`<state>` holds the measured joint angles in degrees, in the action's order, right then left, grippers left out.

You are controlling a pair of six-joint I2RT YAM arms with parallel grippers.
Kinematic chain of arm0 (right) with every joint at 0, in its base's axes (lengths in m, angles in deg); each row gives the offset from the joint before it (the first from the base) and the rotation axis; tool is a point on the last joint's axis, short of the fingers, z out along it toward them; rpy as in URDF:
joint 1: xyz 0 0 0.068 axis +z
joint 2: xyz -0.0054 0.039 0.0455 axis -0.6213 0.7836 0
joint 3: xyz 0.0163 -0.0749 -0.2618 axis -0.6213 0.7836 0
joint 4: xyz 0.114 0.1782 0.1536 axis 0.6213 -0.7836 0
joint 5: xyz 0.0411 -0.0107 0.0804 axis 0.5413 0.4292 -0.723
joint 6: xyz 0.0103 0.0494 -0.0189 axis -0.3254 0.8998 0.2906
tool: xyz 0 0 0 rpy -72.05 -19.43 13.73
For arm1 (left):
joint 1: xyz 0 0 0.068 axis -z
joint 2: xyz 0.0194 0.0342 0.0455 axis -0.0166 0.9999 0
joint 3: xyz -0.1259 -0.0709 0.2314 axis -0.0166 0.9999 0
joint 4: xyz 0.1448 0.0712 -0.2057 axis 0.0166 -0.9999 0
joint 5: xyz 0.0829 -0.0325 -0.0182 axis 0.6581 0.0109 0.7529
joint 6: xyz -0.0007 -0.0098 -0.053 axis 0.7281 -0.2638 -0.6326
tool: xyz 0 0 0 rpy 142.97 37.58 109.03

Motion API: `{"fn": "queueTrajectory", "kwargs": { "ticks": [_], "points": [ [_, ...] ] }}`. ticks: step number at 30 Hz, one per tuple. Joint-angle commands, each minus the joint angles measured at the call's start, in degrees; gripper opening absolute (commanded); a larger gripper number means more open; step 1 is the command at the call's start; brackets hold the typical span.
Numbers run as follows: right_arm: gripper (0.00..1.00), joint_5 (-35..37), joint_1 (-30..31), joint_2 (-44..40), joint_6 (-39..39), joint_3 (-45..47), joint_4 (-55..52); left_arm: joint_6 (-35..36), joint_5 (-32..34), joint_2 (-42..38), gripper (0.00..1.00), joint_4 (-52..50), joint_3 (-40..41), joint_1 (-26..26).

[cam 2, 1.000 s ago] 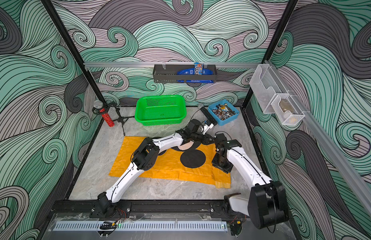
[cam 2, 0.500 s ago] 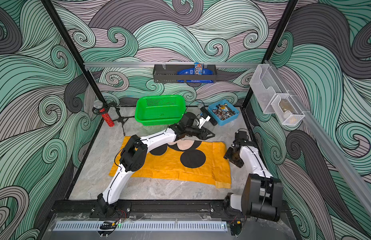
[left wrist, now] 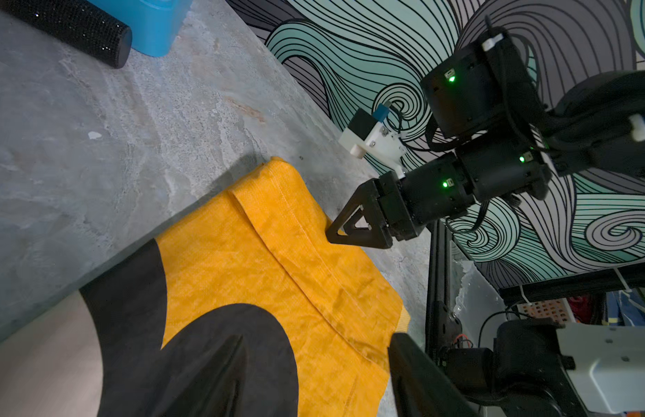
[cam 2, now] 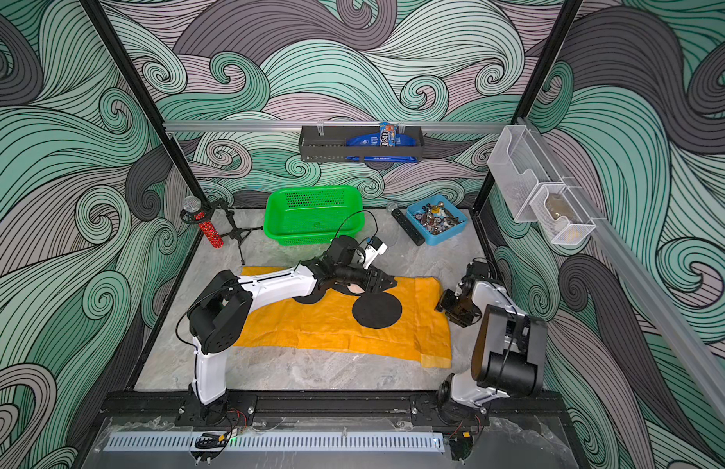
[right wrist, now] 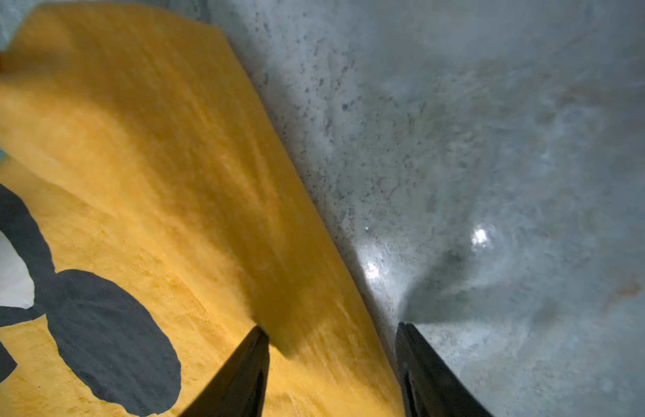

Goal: Roll up the pillowcase
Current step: Roll the pillowcase at the center of the board.

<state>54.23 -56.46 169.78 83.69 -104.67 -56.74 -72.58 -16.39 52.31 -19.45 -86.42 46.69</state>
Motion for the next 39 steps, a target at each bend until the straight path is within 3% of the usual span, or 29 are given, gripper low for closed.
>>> {"fn": "queueTrajectory", "kwargs": {
  "ticks": [1, 8, 14, 17, 23, 26, 30, 34, 39],
  "points": [
    [0.55, -2.9, -0.3, 0.7, -1.3, 1.2, 2.2, 0.4, -0.8, -1.2, 0.65, 1.0, 1.1, -0.6],
    [0.35, -3.6, -0.3, 0.9, -1.4, 2.0, 4.2, 0.7, -2.8, -0.6, 0.66, -1.8, 2.1, -1.0],
    [0.0, -3.6, -0.2, -0.8, -0.4, 2.0, 4.7, 0.6, -2.8, -0.8, 0.66, -3.3, 3.3, -1.3],
    [0.0, -1.3, -0.2, -2.5, 0.5, 1.8, 4.4, 0.5, -2.8, -1.0, 0.66, -3.7, 3.8, -1.4],
    [0.0, 10.4, -0.1, -4.4, 2.9, -0.4, 0.5, 0.8, -2.4, -0.8, 0.66, -4.7, 4.1, -1.4],
    [0.0, 11.8, 0.7, -4.0, 6.4, -1.7, -1.5, 0.8, -2.3, -0.6, 0.66, -4.8, 4.1, -1.5],
    [0.02, 13.9, 4.5, -3.5, 11.8, -3.8, -4.5, 1.2, -2.0, -0.5, 0.66, -5.5, 4.3, -1.5],
    [0.12, 15.6, 9.4, -2.7, 17.7, -5.9, -8.1, 1.2, -2.1, -0.9, 0.65, -5.5, 5.0, -1.6],
    [0.13, 16.9, 15.3, -1.4, 22.1, -8.8, -10.2, 1.5, -2.4, -1.3, 0.65, -5.3, 5.8, -1.7]
  ]
}}
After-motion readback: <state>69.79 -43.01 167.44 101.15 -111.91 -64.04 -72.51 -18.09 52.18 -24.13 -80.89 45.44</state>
